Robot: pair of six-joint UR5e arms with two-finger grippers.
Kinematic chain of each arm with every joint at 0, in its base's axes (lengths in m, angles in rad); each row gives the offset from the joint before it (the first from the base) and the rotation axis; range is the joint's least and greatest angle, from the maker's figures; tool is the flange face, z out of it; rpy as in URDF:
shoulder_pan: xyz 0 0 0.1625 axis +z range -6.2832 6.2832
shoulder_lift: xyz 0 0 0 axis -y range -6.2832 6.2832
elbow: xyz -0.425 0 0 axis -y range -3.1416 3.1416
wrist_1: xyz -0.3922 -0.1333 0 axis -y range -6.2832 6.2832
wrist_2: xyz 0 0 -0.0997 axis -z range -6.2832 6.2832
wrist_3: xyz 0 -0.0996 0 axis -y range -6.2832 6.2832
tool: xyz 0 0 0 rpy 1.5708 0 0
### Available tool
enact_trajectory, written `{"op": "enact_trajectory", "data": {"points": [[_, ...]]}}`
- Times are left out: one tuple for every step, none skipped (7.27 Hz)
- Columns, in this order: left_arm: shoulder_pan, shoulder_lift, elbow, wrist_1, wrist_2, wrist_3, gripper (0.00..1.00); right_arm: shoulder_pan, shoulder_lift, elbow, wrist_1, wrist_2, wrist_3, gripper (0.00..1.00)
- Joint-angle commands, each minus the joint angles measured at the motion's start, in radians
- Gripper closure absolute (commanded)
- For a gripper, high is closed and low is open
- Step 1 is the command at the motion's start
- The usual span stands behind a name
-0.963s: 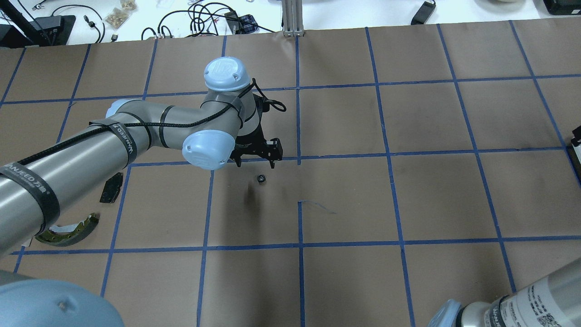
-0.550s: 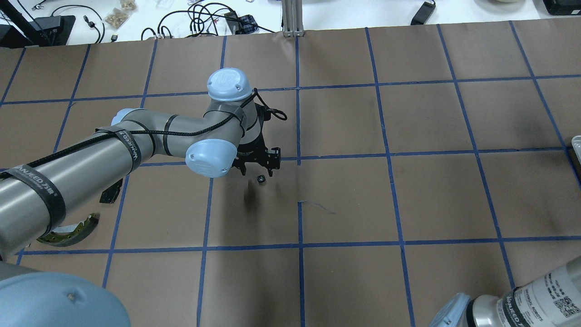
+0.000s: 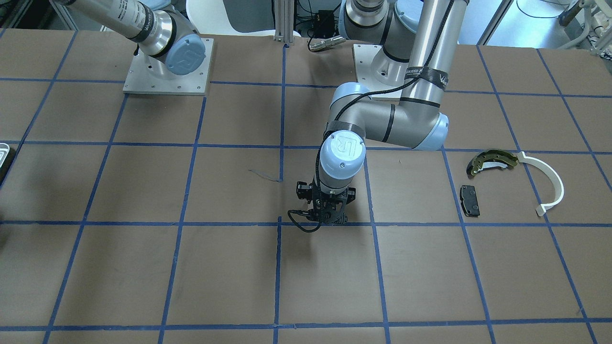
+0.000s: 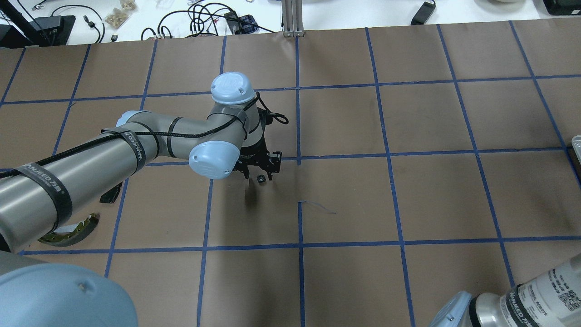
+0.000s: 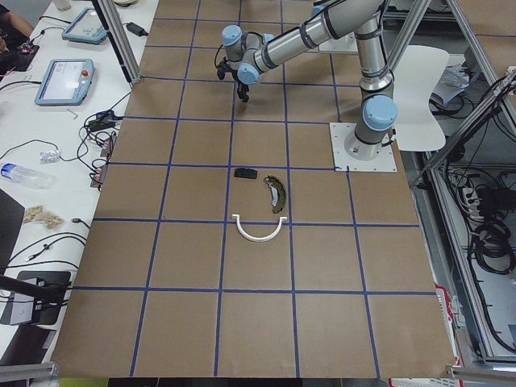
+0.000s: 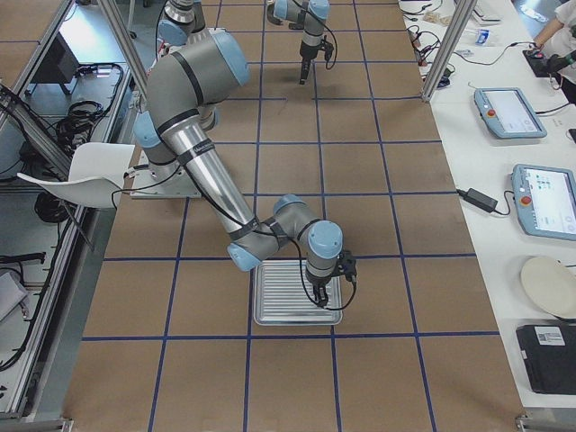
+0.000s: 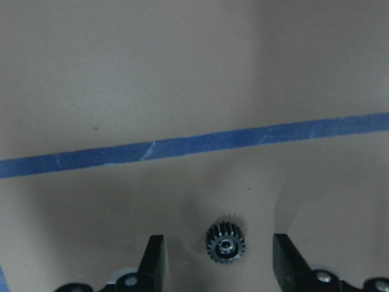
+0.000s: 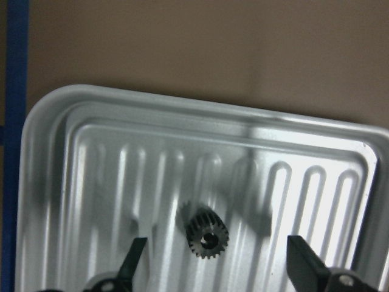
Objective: Place bearing gear from tray to pile
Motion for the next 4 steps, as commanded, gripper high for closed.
{"op": "enact_trajectory", "data": {"points": [[-0.009,-0.008,0.000,-0.004,0.003,-0.001,0.32,0.000,0.009,-0.005,0.000,0.007,0.019,0.31],[-0.012,-0.006,0.000,-0.007,0.003,-0.001,0.32,0.000,0.007,-0.005,0.002,0.007,0.028,0.33],[-0.012,-0.006,0.000,-0.009,0.003,0.000,0.49,0.000,0.007,-0.003,0.005,0.007,0.030,0.34],[-0.009,-0.006,0.000,-0.011,0.003,0.000,0.68,0.000,0.007,-0.003,0.011,0.009,0.031,0.35]]}}
